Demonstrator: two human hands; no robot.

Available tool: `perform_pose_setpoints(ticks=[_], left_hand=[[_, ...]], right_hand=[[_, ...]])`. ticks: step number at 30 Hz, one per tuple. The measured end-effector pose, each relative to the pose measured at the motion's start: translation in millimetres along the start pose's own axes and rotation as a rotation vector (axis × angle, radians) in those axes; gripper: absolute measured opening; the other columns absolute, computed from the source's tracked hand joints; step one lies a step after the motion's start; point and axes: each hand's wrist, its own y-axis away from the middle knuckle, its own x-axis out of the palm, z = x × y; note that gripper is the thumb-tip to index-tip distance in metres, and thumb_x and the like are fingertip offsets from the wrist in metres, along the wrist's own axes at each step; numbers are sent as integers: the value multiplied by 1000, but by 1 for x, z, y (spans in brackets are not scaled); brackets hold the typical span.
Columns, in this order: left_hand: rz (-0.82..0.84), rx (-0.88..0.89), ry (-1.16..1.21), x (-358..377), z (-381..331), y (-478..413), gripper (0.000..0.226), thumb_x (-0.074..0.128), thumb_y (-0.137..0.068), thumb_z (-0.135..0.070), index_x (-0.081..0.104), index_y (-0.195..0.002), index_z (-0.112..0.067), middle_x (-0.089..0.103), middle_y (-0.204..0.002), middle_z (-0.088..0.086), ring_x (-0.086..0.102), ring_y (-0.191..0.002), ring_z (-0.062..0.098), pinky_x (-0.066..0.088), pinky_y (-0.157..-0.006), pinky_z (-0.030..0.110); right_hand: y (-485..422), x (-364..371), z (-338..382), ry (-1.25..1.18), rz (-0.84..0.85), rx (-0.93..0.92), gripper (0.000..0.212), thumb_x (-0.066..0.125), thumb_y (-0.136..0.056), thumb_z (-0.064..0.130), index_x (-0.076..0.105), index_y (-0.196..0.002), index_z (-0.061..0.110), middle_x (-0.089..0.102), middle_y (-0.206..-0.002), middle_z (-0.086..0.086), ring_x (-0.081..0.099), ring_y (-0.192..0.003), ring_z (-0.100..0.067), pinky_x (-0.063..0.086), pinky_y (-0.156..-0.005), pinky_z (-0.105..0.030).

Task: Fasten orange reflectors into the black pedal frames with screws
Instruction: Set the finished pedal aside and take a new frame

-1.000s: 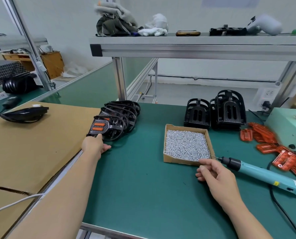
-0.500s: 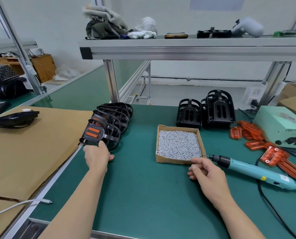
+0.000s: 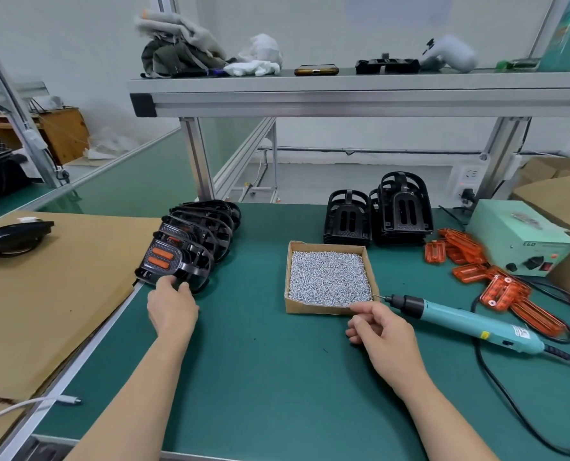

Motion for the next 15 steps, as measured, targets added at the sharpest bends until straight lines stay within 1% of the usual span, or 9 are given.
perform_pose_setpoints(ticks=[1, 2, 5, 7, 9, 11, 13, 15], left_hand=[[0, 1, 3, -1, 1, 1, 33, 48, -101, -25, 51, -133, -16, 65, -99, 12, 67, -63, 19, 54, -74, 41], [-1, -7, 11, -1, 1, 1, 32, 47, -101, -26, 49, -132, -16, 66, -97, 11, 66, -62, 18, 54, -72, 41], [-8, -15, 34, 0, 5, 3, 28, 46, -101, -25, 46, -127, -15, 68, -87, 11, 64, -62, 15, 48, -61, 36], [-21, -8, 60, -1, 5, 6, 25, 46, -101, -24, 46, -123, -13, 68, -82, 11, 64, -65, 18, 43, -57, 34], [-45, 10, 79, -2, 2, 13, 22, 47, -100, -24, 44, -117, -11, 65, -87, 12, 64, -76, 28, 44, -65, 37], [-64, 39, 98, 0, -3, 26, 16, 47, -99, -23, 42, -109, -12, 61, -87, 10, 57, -84, 33, 41, -72, 40], [-32, 77, 89, 6, -10, 46, 14, 47, -99, -26, 41, -103, -15, 59, -82, 5, 55, -82, 32, 39, -73, 38], [49, 141, 37, 16, -18, 68, 16, 45, -100, -33, 43, -97, -17, 58, -80, 2, 54, -79, 31, 38, -72, 37]], right_hand=[[0, 0, -1, 3, 1, 1, 25, 59, -95, -3, 71, -101, 17, 73, -81, -6, 73, -72, -17, 58, -71, -22], [0, 0, -1, 5, 0, 1, 25, 59, -95, -4, 71, -101, 17, 73, -81, -6, 72, -72, -17, 58, -70, -22], [0, 1, -1, 10, 0, 1, 26, 58, -95, -4, 71, -101, 18, 73, -80, -5, 72, -72, -16, 57, -69, -22], [0, 1, -1, 12, 0, 2, 26, 58, -94, -4, 71, -101, 18, 73, -80, -5, 72, -72, -16, 58, -70, -22], [0, 1, -1, 11, 0, 8, 26, 58, -95, -3, 71, -101, 19, 73, -79, -4, 72, -72, -16, 59, -71, -23], [1, 1, 0, 8, -1, 10, 26, 58, -95, -3, 71, -101, 18, 73, -79, -3, 72, -71, -15, 58, -70, -22], [1, 1, 0, 10, -2, 9, 26, 58, -95, -3, 71, -101, 18, 73, -79, -2, 72, -72, -15, 58, -71, -23], [1, 0, 0, 10, -6, 8, 26, 58, -95, -3, 72, -101, 18, 73, -79, -2, 73, -73, -16, 58, -72, -24]])
